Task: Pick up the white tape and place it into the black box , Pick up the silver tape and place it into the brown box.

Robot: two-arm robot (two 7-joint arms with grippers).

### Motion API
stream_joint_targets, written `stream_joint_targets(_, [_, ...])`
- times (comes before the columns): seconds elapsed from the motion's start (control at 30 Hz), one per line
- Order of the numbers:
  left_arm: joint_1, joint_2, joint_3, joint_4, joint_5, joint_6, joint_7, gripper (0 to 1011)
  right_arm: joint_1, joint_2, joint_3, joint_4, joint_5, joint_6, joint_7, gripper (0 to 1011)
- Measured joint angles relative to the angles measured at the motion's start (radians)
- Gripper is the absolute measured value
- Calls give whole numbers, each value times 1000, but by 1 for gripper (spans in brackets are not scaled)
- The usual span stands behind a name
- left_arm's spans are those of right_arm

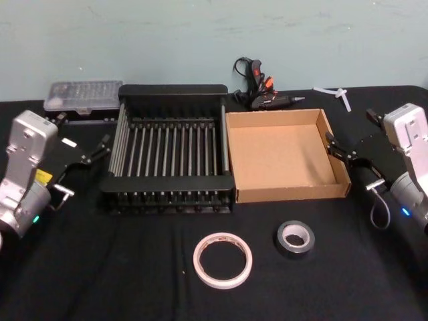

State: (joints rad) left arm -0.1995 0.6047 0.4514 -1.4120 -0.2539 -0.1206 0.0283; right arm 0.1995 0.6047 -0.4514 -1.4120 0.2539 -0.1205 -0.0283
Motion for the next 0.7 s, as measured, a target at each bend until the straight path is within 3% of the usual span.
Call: stream_joint_targets(0.7, [0,0,0,0,0,0,0,1001,0,0,0,0,0,0,0,1002])
